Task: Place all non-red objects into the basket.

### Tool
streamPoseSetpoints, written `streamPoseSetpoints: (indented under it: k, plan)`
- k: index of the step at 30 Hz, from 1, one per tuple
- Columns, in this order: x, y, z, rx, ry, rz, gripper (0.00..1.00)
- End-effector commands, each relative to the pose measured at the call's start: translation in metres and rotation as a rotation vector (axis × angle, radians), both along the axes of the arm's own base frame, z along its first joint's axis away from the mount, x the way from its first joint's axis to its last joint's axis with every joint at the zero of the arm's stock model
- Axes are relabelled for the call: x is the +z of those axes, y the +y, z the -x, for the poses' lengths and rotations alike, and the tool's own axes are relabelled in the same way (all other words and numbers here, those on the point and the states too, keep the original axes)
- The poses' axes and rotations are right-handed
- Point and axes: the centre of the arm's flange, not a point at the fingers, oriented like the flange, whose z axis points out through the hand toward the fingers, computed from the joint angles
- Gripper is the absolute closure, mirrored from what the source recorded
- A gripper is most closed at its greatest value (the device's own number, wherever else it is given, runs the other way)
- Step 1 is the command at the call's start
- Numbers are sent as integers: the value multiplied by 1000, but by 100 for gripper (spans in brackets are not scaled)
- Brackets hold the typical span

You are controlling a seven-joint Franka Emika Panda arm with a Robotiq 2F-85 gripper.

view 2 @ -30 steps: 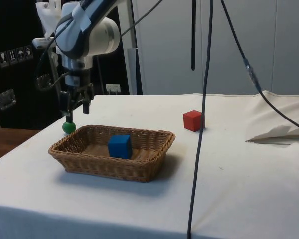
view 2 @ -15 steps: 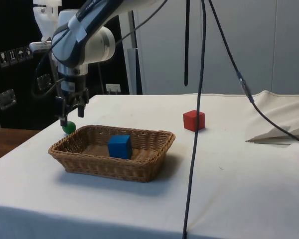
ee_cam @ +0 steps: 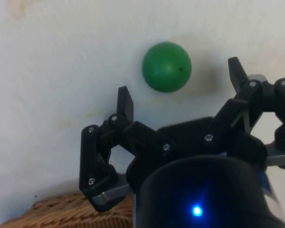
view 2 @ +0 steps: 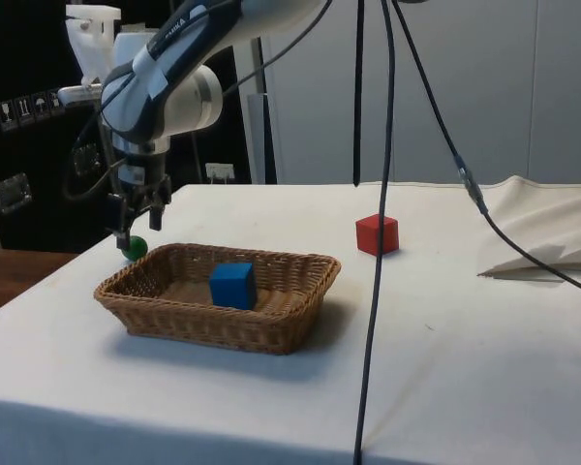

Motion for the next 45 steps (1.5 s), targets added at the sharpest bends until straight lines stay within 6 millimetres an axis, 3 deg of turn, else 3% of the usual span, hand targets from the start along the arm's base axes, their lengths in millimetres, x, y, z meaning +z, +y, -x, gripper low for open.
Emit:
streamPoseSetpoints:
  k: [1,7,23,24,26,27,28,29,30,32,33,41,44,45]
  plan:
    - [-1,0,-1,0,-2,2,0]
    - [-9,-1,-7,-10,-17,-2,0]
    - [-8,-2,-6,-10,-18,3,0]
    - [-8,-2,-6,-10,-18,3,4]
    - [-9,-2,-6,-10,-16,3,21]
    - [-9,-2,-6,-9,-16,5,37]
    - [-9,-3,-6,-11,-16,4,37]
    - [-9,-2,-6,-10,-16,4,48]
    - [-9,-2,-6,-10,-16,4,71]
    - [-9,-2,-6,-10,-16,4,94]
    - [-9,-2,-6,-10,-16,4,100]
    - [-9,-2,-6,-10,-16,4,100]
    - [4,-3,-6,-10,-19,5,100]
    - [-4,-3,-7,-10,-21,7,100]
